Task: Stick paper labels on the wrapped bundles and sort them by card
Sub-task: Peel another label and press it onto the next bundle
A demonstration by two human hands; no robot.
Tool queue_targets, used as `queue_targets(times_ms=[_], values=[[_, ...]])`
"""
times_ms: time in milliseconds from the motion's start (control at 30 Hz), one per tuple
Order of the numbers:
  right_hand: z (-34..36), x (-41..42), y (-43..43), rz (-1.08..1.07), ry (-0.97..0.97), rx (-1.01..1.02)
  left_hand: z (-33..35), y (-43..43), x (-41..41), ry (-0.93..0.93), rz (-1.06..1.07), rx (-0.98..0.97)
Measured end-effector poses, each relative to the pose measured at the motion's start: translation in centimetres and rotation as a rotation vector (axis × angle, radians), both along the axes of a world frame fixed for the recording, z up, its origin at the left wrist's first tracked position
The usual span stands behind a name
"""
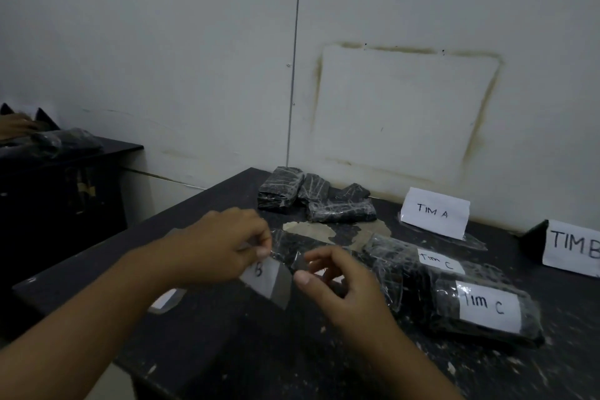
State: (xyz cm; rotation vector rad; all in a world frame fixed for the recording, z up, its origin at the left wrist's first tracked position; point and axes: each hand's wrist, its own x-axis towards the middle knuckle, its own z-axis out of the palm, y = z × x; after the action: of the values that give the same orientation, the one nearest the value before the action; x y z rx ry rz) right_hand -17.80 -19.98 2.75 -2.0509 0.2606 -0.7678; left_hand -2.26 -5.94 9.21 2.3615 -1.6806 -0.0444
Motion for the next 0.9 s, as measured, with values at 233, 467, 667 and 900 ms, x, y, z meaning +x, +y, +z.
queue_targets(times_ms=[233,467,667,900], values=[[3.2,1.2,-4.9,-0.173,0.136,-0.183,0.3,-8.1,-0.7,-0.092,0.037,-0.133],[5.5,1.1,-10.7,-0.487,0.174,-0.218,-0.7,-15.2,3.2,0.323,0.173,-0.343],[6.3,0.6,-13.4,-0.577,0.147,-0.227,-3.7,-21.7,6.8,0.301,0.35,-0.101],[7.0,-0.4,-14.8,-0.558,0.081,-0.144,-6.3,-26.0,8.0,0.114,0.559,0.085]])
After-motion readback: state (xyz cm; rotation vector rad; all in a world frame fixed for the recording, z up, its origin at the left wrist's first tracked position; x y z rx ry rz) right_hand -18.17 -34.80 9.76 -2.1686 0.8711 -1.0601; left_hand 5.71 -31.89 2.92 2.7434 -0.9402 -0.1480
